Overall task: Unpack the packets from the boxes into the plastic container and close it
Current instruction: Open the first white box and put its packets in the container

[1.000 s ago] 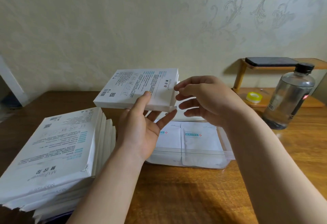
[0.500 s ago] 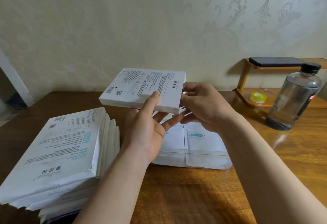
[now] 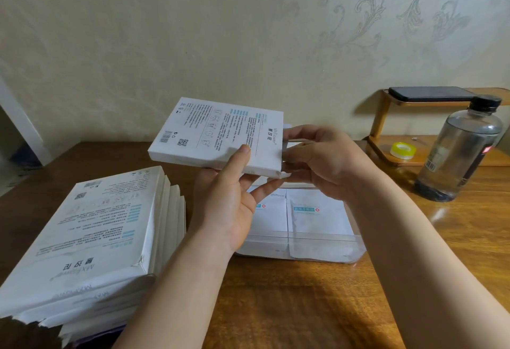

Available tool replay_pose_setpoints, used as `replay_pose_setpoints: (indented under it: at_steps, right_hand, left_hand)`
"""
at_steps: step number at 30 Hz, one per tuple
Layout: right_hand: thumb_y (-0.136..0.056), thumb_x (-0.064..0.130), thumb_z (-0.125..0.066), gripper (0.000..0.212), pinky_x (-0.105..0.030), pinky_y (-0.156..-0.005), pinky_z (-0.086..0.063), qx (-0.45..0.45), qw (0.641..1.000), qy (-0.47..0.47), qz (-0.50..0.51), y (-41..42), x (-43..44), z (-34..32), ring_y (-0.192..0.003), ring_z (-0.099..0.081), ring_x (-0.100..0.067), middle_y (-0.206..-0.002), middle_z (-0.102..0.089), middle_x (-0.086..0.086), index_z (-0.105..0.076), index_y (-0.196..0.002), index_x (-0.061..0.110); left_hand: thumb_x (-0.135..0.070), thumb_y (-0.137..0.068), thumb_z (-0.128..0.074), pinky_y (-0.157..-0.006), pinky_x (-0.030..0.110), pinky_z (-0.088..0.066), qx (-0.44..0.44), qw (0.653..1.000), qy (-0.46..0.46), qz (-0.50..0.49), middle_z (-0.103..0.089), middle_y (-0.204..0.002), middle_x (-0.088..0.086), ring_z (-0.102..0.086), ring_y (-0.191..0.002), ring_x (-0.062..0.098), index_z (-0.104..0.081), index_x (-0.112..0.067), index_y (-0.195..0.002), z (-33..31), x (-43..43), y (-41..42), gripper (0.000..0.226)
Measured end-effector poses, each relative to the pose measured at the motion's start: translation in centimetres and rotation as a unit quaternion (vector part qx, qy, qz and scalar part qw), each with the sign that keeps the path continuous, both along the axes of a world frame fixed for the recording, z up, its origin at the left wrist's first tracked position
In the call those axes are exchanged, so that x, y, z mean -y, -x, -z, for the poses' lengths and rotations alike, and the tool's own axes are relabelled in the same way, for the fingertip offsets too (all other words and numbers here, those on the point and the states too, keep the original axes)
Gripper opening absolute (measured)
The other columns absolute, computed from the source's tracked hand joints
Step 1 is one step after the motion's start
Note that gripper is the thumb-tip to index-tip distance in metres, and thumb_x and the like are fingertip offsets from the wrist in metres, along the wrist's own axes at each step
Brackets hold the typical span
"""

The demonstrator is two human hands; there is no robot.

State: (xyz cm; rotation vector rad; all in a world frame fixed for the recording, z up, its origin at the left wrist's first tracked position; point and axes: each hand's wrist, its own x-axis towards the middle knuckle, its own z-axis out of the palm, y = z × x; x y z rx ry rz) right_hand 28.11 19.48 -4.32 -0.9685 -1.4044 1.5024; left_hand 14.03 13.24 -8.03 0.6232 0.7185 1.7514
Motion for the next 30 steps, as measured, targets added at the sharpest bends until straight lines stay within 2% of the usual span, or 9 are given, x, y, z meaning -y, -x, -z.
replay_pose_setpoints:
  at_steps: [4,7,10,12,14,18,22,27,30]
  right_hand:
    - [-0.088,-0.018,-0.051,0.025,-0.032,-0.054,-0.058,-0.002,1.0,0.001,0.026,-0.9,-0.5,-0.4,-0.059,-0.069,-0.027,-0.073,-0.07,-0.014,-0.064,-0.088,0.003]
    - [-0.088,-0.017,-0.041,0.032,-0.029,-0.053,-0.055,-0.01,0.999,-0.028,0.038,-2.1,-0.8,-0.7,-0.063,-0.067,-0.023,-0.081,-0.067,-0.017,-0.067,-0.09,0.001]
    - [-0.084,-0.025,-0.036,0.045,-0.024,-0.066,-0.057,-0.006,0.995,-0.098,-0.016,-2.8,-0.7,-0.5,-0.083,-0.073,-0.02,-0.097,-0.073,-0.015,-0.07,-0.104,-0.003]
    - [-0.084,-0.025,-0.047,0.047,-0.019,-0.08,-0.057,0.086,0.975,-0.206,0.007,-2.9,-0.6,-0.1,-0.093,-0.073,-0.011,-0.102,-0.075,-0.004,-0.071,-0.111,0.004]
    - [-0.085,-0.015,-0.064,0.037,-0.019,-0.088,-0.055,0.144,0.948,-0.281,0.047,-2.8,-0.5,-0.1,-0.096,-0.072,-0.005,-0.103,-0.075,0.003,-0.074,-0.106,0.013]
    - [-0.076,0.007,-0.079,0.021,-0.031,-0.098,-0.051,0.066,0.939,-0.326,0.091,-3.0,-1.0,-0.1,-0.112,-0.067,-0.011,-0.114,-0.069,-0.007,-0.073,-0.084,0.025]
    - [-0.079,0.003,-0.071,0.024,-0.053,-0.097,-0.053,-0.079,0.963,-0.247,0.078,-3.5,-1.5,0.0,-0.117,-0.064,-0.011,-0.126,-0.061,-0.009,-0.069,-0.075,0.027]
    - [-0.086,0.015,-0.067,0.02,-0.047,-0.091,-0.049,-0.157,0.949,-0.217,0.164,-3.8,-1.5,-0.6,-0.084,-0.063,-0.008,-0.085,-0.064,0.006,-0.063,-0.073,0.03]
    - [-0.092,0.013,-0.066,0.018,-0.043,-0.076,-0.052,-0.196,0.937,-0.2,0.21,-4.3,-1.8,-0.9,-0.077,-0.061,-0.015,-0.079,-0.061,0.001,-0.053,-0.081,0.019]
  left_hand:
    - [-0.008,-0.097,-0.063,-0.071,0.047,-0.063,0.027,1.0,0.016,0.001,-0.075,-0.118,0.007,-0.075,-0.104,0.026,-0.064,-0.026,-0.119,-0.1,-0.1,0.0,0.028]
    - [-0.009,-0.098,-0.063,-0.067,0.044,-0.063,0.055,0.998,0.032,0.004,-0.076,-0.118,0.009,-0.076,-0.099,0.025,-0.065,-0.022,-0.12,-0.3,-0.1,0.2,0.026]
    - [-0.01,-0.097,-0.063,-0.065,0.04,-0.062,0.073,0.996,0.045,0.007,-0.075,-0.118,0.012,-0.075,-0.1,0.025,-0.065,-0.021,-0.122,-0.4,0.0,0.3,0.027]
    - [-0.011,-0.098,-0.063,-0.064,0.039,-0.062,0.078,0.996,0.048,0.01,-0.074,-0.119,0.013,-0.074,-0.103,0.027,-0.064,-0.02,-0.123,-0.5,0.1,0.4,0.027]
    - [-0.011,-0.098,-0.063,-0.063,0.037,-0.062,0.084,0.995,0.048,0.011,-0.073,-0.121,0.015,-0.073,-0.106,0.029,-0.062,-0.019,-0.125,-0.5,0.1,0.4,0.028]
    - [-0.014,-0.097,-0.065,-0.064,0.037,-0.062,0.096,0.994,0.046,0.006,-0.07,-0.126,0.017,-0.073,-0.108,0.031,-0.059,-0.018,-0.131,-0.4,0.1,0.5,0.035]
    - [-0.014,-0.098,-0.065,-0.066,0.038,-0.062,0.097,0.994,0.041,-0.001,-0.07,-0.124,0.017,-0.074,-0.106,0.031,-0.058,-0.02,-0.131,-0.2,0.0,0.6,0.034]
    - [-0.015,-0.097,-0.065,-0.066,0.039,-0.062,0.101,0.994,0.045,-0.006,-0.071,-0.124,0.017,-0.074,-0.104,0.03,-0.057,-0.018,-0.135,-0.2,-0.1,0.6,0.038]
    - [-0.015,-0.097,-0.066,-0.065,0.039,-0.062,0.109,0.993,0.051,-0.014,-0.072,-0.123,0.017,-0.074,-0.102,0.028,-0.059,-0.016,-0.134,-0.3,-0.2,0.6,0.037]
